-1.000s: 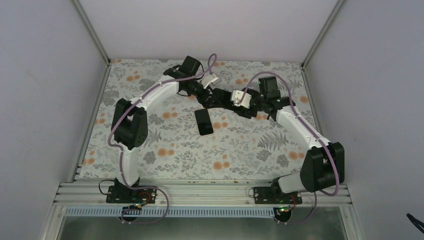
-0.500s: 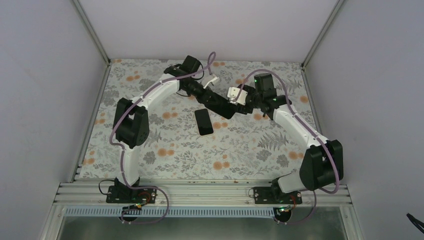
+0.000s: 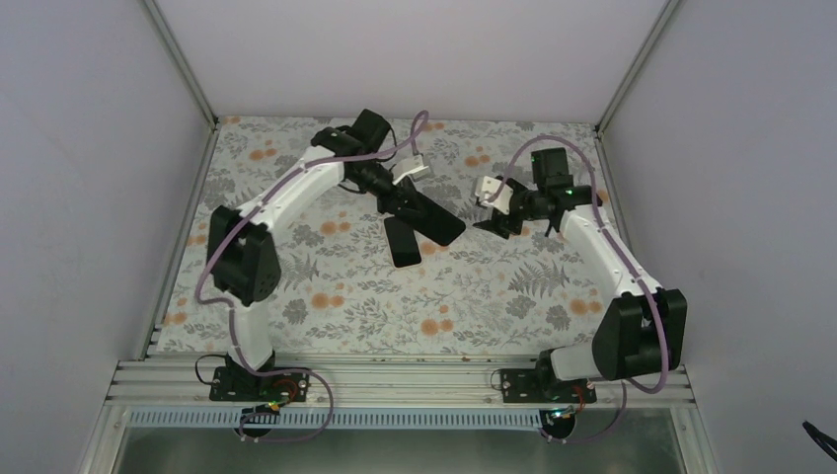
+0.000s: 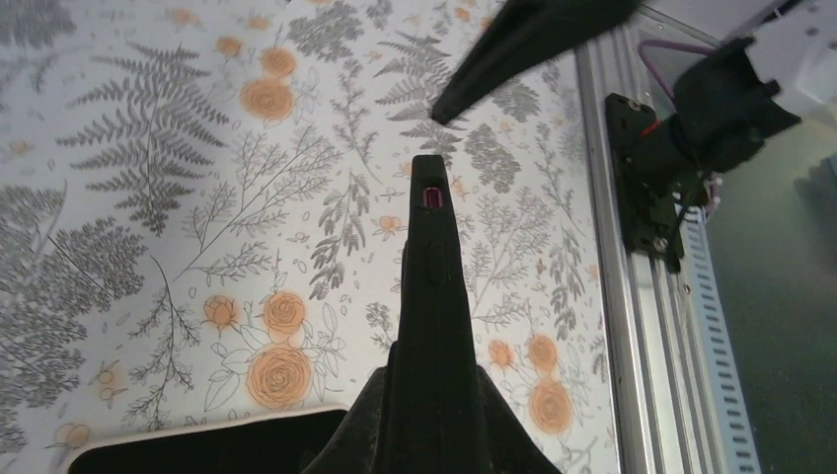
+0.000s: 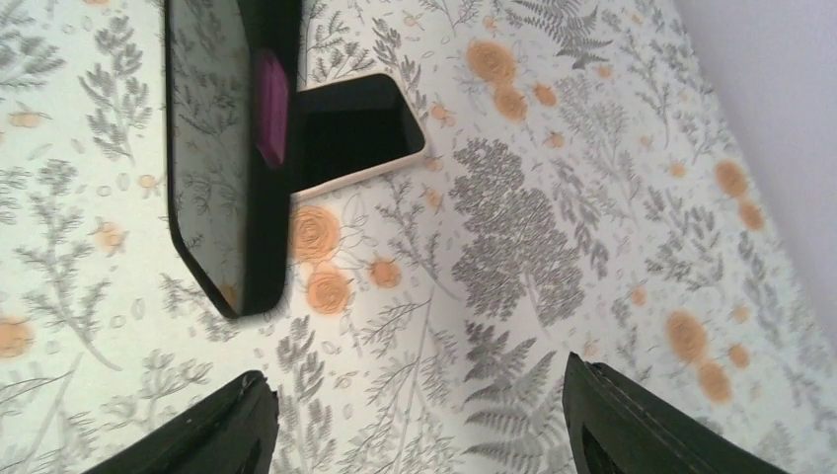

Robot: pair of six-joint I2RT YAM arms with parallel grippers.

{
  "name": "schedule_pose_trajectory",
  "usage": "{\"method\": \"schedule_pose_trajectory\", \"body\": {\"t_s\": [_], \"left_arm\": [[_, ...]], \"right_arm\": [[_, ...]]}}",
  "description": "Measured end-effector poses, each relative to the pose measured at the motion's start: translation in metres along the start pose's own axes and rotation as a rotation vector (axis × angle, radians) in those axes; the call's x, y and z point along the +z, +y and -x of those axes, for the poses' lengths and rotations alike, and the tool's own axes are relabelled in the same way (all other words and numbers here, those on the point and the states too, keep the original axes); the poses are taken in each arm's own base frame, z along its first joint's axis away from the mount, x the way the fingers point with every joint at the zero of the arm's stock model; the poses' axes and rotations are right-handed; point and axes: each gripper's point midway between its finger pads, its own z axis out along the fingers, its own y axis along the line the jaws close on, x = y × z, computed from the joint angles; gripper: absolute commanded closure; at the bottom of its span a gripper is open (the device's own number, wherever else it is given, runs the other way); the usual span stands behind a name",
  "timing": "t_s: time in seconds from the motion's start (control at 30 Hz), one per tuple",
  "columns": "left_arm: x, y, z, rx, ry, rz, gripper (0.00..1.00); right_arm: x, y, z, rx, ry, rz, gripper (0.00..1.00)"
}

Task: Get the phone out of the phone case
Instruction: Remove the phone case from the phone.

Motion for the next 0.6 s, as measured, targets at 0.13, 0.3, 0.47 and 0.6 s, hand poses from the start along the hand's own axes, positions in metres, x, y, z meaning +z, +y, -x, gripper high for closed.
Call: {"method": "schedule_pose_trajectory", "body": {"t_s": [0.13,0.3,0.47,0.6], "left_arm": [[-0.030,-0.036,0.005,0.128,-0.037,0.045,0.98],[-0.056,-0.064,0.019,0.242,-0.096,0.092,0.98],[-0.049,-0.057,0.015,0.240,-0.090,0.097,0.98],[-0.045,-0.049,0.010,0.228,-0.074,0.110,0.98]], "right_arm": [[-0.013,0.007,-0.007,0.047,-0.028,0.037,0.31],[-0.021,0.018,0.005,0.049,-0.086,0.073,0.35],[-0.023,0.024,0.015,0.068,-0.141,0.109,0.37],[-0.028,0.025,0.027,0.076,-0.185,0.123,0.39]]}}
